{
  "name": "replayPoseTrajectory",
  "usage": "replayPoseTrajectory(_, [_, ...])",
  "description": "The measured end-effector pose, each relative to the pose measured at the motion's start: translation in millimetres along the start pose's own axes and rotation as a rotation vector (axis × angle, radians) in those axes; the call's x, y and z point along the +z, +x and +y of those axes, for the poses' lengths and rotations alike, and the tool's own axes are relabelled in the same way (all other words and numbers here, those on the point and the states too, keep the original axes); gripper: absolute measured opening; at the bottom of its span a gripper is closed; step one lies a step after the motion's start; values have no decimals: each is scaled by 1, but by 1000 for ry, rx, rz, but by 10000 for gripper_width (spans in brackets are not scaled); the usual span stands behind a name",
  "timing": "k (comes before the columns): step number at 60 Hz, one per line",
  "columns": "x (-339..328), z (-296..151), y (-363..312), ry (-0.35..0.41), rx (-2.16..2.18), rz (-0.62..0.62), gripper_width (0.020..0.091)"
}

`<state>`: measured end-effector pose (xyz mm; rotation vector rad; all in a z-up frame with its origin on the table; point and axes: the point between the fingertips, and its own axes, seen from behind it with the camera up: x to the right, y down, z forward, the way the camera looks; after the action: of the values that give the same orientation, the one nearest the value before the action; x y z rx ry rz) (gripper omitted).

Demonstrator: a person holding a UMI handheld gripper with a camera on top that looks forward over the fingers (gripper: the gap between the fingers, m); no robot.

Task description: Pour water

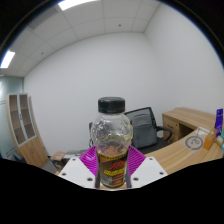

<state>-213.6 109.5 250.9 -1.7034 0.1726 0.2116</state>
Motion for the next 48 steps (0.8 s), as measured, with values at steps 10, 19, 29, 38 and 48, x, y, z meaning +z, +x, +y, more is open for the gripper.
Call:
replayPoseTrajectory(10, [7,57,64,-71,-218,89,344])
replayPoseTrajectory(19, [11,105,93,-133,-249,109,343])
replayPoseTrajectory(29, [11,133,101,-145,-234,110,348])
replayPoseTrajectory(38, [8,131,104,-130,-212,122,459])
replayPoseTrajectory(48, [-2,144,110,-216,-212,159,835])
